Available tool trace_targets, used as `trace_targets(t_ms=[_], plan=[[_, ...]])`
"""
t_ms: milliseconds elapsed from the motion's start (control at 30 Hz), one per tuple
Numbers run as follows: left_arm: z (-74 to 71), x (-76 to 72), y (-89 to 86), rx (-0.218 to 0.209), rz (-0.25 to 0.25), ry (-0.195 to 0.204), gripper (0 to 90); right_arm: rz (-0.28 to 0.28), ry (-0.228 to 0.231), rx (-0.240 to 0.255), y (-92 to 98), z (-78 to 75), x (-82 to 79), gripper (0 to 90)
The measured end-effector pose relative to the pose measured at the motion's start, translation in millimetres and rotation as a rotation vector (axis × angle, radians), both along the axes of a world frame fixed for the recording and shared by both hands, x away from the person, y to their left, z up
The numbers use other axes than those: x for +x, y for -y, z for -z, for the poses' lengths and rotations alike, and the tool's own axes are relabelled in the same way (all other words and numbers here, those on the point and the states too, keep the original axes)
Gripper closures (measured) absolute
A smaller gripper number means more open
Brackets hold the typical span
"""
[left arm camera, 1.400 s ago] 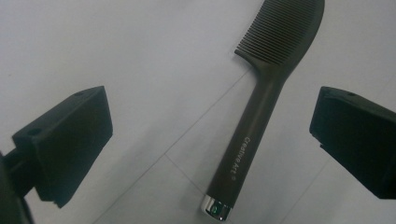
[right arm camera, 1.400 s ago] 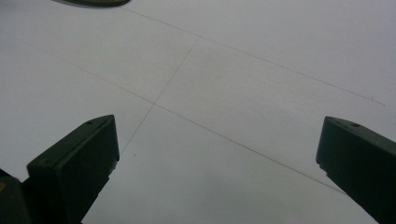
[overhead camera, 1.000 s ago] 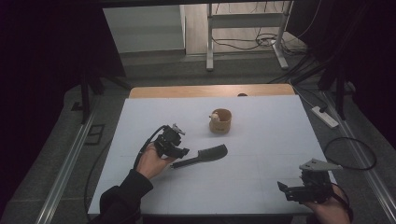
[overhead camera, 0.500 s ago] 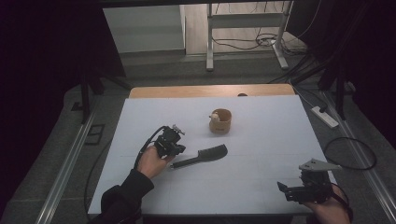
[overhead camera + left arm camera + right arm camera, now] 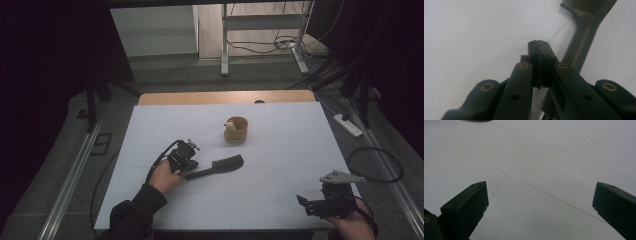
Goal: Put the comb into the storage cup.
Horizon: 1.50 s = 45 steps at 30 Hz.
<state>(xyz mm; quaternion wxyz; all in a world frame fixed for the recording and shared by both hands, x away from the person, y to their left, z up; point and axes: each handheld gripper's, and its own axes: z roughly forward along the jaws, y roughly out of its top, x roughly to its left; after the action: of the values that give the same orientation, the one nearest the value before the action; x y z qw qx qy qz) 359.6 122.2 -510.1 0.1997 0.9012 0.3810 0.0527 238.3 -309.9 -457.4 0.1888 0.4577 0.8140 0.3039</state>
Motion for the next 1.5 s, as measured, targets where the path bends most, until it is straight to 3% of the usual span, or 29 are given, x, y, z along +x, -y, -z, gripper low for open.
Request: trace_targets(t_ms=[267, 833, 1500], plan=[[1.8, -3.6, 0.1, -0.023, -0.006, -0.048, 88.6, -0.002, 0.002, 0.000, 0.1, -0.1, -0.2, 0.4], [1.5, -20.3, 4.3, -0.044, -0.005, -0.092, 88.6, -0.005, 0.004, -0.001, -0.1, -0.2, -0.6, 0.7], [0.0, -30.8, 13.7, -0.031, 0.005, -0.105, 88.5, -0.007, 0.007, -0.004, -0.4, -0.2, -0.9, 0.9]])
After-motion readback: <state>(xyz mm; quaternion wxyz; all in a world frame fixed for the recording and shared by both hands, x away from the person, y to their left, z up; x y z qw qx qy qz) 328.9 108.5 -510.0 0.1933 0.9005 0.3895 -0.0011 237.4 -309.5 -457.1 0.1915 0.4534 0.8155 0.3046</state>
